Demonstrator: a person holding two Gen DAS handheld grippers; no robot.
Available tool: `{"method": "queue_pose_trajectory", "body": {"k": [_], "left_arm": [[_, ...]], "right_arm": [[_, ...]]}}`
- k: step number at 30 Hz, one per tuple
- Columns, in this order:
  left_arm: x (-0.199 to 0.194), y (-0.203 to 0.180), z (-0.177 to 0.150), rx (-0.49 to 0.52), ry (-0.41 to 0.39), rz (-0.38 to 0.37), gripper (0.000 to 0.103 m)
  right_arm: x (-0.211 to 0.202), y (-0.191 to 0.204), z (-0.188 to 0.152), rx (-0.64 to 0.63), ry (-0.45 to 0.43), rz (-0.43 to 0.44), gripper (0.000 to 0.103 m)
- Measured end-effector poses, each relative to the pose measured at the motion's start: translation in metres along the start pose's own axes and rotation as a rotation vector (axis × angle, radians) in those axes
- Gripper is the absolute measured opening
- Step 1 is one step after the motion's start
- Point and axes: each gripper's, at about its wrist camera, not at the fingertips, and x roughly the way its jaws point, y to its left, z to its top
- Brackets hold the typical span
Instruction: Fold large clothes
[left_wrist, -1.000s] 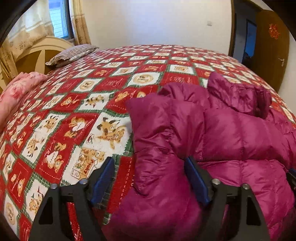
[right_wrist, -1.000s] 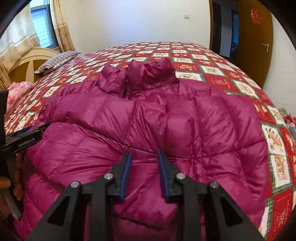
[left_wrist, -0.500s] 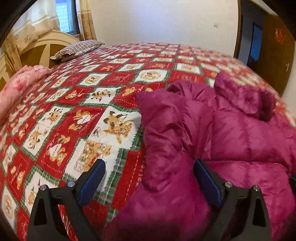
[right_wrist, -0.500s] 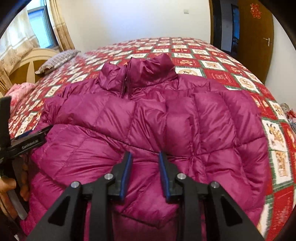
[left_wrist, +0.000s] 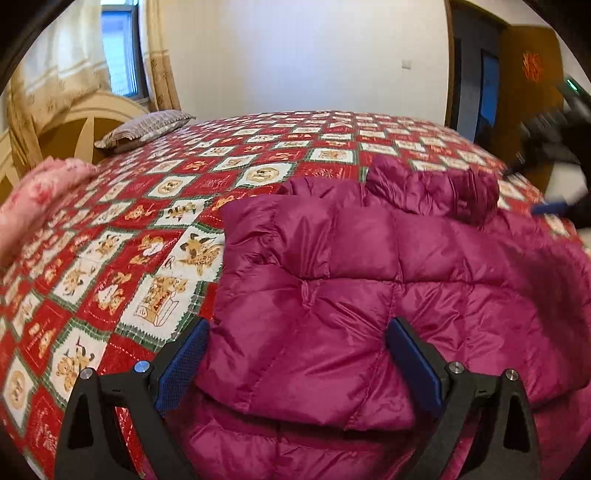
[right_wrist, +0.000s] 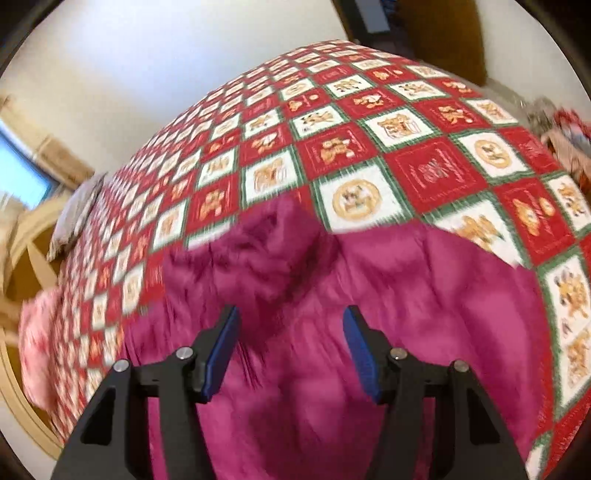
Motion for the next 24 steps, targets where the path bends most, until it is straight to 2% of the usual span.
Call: {"method": "queue_pose_trajectory", "body": {"k": [3,5,9,10,11,13,16,19,22,23,24], "left_arm": [[0.009,-0.002,-0.002,0.016,0.038,0.011,0.097],[0.010,-0.001,-0.003,0.012,0.036,0.011,0.097],[0.009,0.001,-0.006,-0.002,0.023,0.005,0.097],[0.009,0.002,-0.006,-0.005,0.023,0.001,0.097],[0.010,0.002,-0.006,-0.009,0.024,-0.003,0.097],[0.010,0.004,-0.006,-0.020,0.028,-0.014,0.097],[0.012,0.005,-0.005,-0.032,0.038,-0.027,0.098],[0.013,0.005,-0.005,-0.033,0.044,-0.028,0.098],[0.014,0.005,-0.004,-0.034,0.052,-0.030,0.099],[0.015,0.006,-0.004,-0.036,0.054,-0.032,0.099],[0.015,0.006,-0.004,-0.036,0.056,-0.035,0.099]], "right_arm": [[0.017,0.011,0.023,0.030,-0.009,-0.015,0.063],[0.034,0.019,0.035,0.033,0.022,-0.033,0.069],[0.069,0.026,0.037,-0.005,0.114,-0.129,0.069],[0.071,0.025,0.034,-0.009,0.131,-0.129,0.065],[0.070,0.022,0.032,-0.013,0.137,-0.120,0.048],[0.059,0.017,0.025,-0.051,0.127,-0.126,0.026],[0.032,0.006,0.013,-0.115,0.098,-0.144,0.018],[0.005,-0.015,-0.005,-0.135,0.089,-0.154,0.016],[0.004,-0.043,-0.018,-0.120,0.102,-0.187,0.014],[0.007,-0.053,-0.023,-0.106,0.111,-0.193,0.005],[0.013,-0.062,-0.030,-0.086,0.117,-0.190,0.004]]}}
